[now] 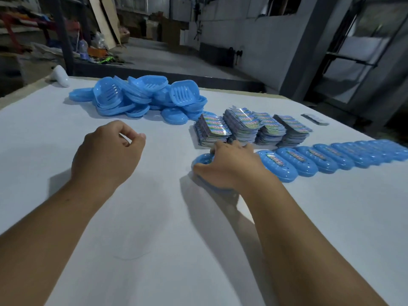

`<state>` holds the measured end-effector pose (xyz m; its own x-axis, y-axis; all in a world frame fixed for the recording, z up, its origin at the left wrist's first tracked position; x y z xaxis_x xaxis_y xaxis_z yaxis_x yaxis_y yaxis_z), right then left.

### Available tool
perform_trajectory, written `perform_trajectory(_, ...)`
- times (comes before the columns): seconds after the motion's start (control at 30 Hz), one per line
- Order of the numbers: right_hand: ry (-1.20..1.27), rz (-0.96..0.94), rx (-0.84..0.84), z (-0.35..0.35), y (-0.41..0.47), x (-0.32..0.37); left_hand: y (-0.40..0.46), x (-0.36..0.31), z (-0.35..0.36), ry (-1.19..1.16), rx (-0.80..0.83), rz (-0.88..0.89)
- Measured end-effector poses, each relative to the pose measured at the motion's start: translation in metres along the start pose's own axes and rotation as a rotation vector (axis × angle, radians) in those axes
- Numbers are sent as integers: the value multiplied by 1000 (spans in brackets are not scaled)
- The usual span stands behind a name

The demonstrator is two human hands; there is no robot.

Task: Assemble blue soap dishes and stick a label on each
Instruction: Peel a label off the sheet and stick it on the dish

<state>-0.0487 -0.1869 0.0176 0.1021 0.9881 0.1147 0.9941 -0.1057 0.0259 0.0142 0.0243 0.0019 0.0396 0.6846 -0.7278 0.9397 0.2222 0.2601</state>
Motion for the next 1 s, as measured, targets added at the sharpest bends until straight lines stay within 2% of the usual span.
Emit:
perform_trajectory(0.2,28,19,10,-5,0,-8,-2,-1,-4,-23,13,-12)
perform_trajectory(0.67,112,61,-132,-12,1,-32,0,0,-4,-21,28,-16)
perform_trajectory(0.8,121,-14,-187,-5,10,-25,1,1,-5,-19,33,-28)
perform_trajectory(1.0,310,-138,-271,16,19,-8,5,4,-6,11,40,-41)
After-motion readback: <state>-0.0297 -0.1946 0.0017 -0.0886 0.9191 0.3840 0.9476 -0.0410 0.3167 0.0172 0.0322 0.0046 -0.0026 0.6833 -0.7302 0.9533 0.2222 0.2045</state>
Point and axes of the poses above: each hand's wrist, its own y-axis towards the middle knuckle, its own z-axis out of the palm, x = y × z, the point moved 1 cm from there along y, towards the middle knuckle, and after that the axes turned 13 degrees about -z, right-handed, at the moved point
